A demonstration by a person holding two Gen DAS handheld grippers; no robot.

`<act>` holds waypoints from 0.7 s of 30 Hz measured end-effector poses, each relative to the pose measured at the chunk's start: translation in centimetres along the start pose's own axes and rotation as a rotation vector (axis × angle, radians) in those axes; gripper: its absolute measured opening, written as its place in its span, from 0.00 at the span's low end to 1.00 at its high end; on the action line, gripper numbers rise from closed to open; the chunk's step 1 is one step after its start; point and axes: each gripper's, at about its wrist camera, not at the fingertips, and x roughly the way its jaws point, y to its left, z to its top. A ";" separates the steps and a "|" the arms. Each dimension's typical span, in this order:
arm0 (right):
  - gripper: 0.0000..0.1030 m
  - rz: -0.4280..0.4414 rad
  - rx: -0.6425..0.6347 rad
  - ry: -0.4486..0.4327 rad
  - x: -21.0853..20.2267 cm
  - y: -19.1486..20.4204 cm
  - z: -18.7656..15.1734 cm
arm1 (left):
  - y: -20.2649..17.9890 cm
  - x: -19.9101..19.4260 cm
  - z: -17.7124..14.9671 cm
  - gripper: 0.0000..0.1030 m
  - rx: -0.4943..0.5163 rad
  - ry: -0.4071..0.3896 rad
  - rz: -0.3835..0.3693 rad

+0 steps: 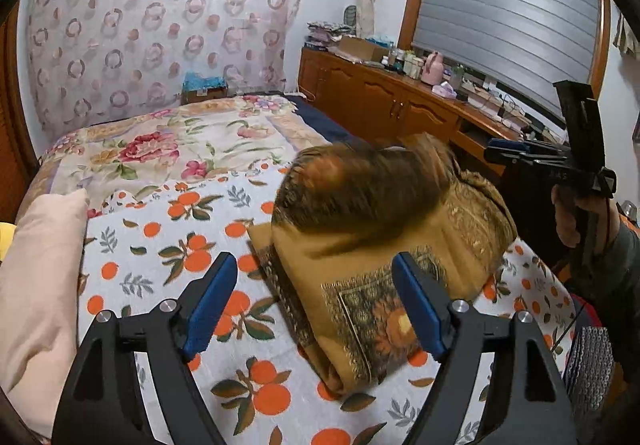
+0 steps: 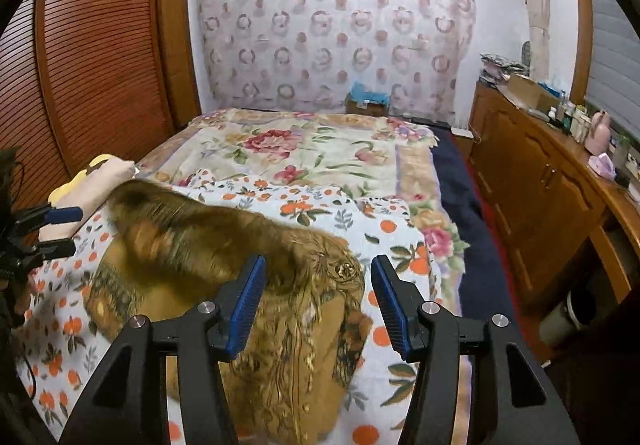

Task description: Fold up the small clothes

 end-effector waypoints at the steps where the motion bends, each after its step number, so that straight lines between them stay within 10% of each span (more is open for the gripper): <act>1: 0.55 0.014 -0.003 0.013 0.1 0.1 -0.5 | 0.0 0.5 0.0 0.78 0.000 0.011 0.002; 11: 0.54 0.067 0.012 0.125 4.5 -0.4 -0.2 | 1.0 5.5 1.8 0.78 0.003 0.086 0.050; 13: 0.06 0.092 0.007 0.142 5.4 -0.6 0.0 | 1.2 5.9 1.8 0.78 0.001 0.091 0.055; 21: 0.06 -0.058 0.055 0.161 4.9 -2.0 -0.3 | 2.2 7.2 1.2 0.78 -0.028 0.128 0.092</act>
